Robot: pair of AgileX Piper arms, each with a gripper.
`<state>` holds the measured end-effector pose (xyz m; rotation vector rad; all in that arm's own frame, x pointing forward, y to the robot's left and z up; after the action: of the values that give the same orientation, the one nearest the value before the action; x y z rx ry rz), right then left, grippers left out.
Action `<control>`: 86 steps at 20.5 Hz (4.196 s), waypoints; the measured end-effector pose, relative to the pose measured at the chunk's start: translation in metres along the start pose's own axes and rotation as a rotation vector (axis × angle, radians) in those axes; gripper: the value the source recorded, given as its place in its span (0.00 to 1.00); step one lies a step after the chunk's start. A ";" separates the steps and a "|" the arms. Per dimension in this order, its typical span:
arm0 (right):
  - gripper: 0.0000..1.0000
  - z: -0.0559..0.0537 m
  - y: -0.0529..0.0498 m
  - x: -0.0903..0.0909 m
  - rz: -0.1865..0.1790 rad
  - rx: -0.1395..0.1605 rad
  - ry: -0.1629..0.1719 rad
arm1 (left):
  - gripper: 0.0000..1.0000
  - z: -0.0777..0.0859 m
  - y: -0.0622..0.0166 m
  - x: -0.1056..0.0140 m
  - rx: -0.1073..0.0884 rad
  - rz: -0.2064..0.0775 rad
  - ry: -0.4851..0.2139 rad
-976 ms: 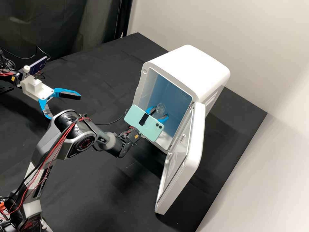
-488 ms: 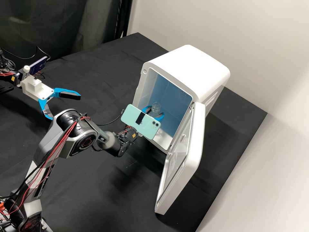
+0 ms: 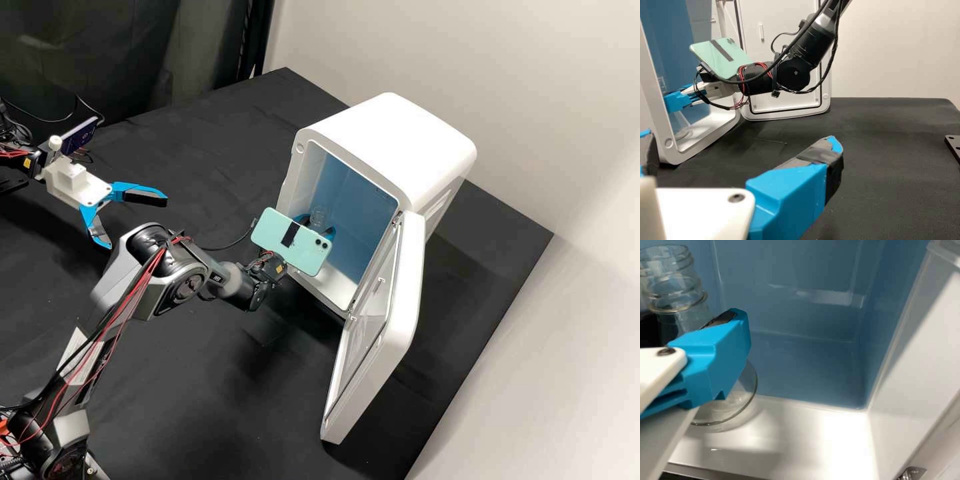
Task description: Place the flask in the incubator
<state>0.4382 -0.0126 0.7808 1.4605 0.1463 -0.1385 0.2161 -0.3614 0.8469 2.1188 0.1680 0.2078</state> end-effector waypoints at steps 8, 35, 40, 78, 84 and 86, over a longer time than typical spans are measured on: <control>0.00 0.003 0.000 0.020 0.030 -0.006 -0.002 | 1.00 0.000 0.0000 0.000 0.000 0.000 0.000; 0.00 0.042 0.012 0.037 0.097 0.007 -0.045 | 1.00 0.000 0.0000 0.000 0.000 0.000 0.000; 0.00 0.045 0.015 0.037 0.103 0.008 -0.052 | 1.00 0.000 0.0000 0.000 0.000 0.000 0.000; 1.00 0.073 0.010 0.039 0.017 0.053 -0.167 | 1.00 0.000 0.0000 0.000 0.000 0.000 0.000; 1.00 0.073 0.010 0.039 0.016 0.053 -0.166 | 1.00 0.000 0.0000 0.000 0.000 0.000 0.000; 1.00 0.073 0.010 0.039 0.017 0.060 -0.166 | 1.00 0.000 0.0000 0.000 0.000 0.000 0.000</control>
<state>0.4793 -0.0842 0.7907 1.5027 -0.0055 -0.2514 0.2161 -0.3614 0.8469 2.1188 0.1680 0.2078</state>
